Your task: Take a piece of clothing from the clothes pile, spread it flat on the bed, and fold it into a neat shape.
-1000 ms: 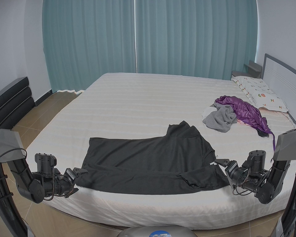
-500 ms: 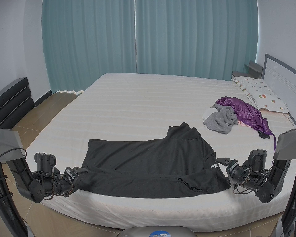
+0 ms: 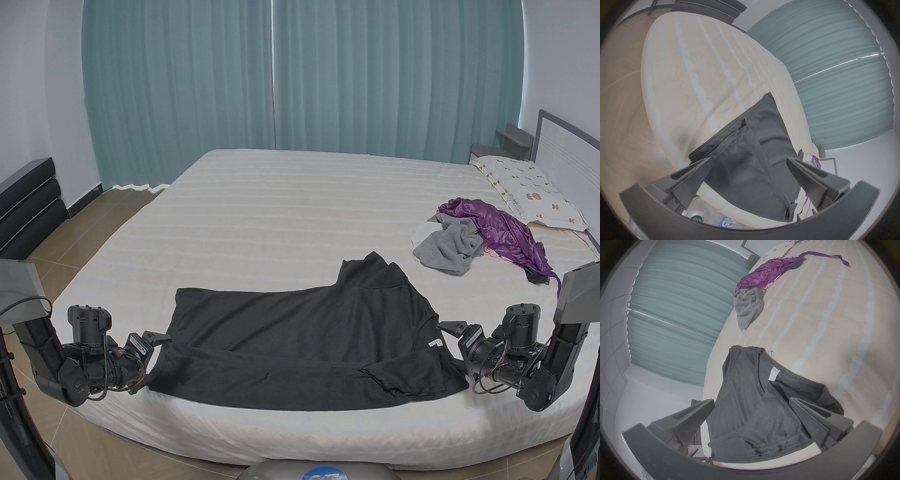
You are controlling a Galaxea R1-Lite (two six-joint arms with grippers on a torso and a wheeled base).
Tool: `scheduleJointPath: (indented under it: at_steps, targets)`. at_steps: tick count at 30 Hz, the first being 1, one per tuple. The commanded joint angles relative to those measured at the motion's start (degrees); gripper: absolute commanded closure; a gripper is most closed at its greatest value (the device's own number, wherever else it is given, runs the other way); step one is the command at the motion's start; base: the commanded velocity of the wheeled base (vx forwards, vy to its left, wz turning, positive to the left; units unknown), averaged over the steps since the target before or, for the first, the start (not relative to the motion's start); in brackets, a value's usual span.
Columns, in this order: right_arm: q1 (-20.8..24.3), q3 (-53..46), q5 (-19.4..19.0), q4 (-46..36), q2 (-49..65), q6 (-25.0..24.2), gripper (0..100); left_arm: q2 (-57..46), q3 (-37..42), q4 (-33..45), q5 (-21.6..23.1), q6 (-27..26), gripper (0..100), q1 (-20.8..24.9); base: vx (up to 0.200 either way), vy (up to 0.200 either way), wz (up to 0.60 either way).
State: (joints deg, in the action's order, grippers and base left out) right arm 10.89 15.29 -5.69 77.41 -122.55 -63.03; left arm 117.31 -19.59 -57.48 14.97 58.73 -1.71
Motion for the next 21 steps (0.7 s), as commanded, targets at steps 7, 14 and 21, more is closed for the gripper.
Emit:
scheduleJointPath:
  at_steps: [7, 14, 21]
  targets:
    - [0.01, 0.18, -0.02, -0.07, -0.23, 0.01, 0, -0.24, -0.10, -0.09, 0.15, 0.06, 0, -0.75, 0.000, 0.086, 0.00]
    - [0.01, 0.45, -0.02, 0.02, -0.23, 0.01, 0, -0.24, 0.25, -0.09, -0.03, -0.37, 0, -0.23, 0.000, 0.000, 0.00]
    - [0.01, 0.80, -0.02, -0.07, -0.23, 0.01, 0, -0.24, 0.34, -0.09, -0.47, -0.20, 0, 1.00, 0.000, 0.000, 0.00]
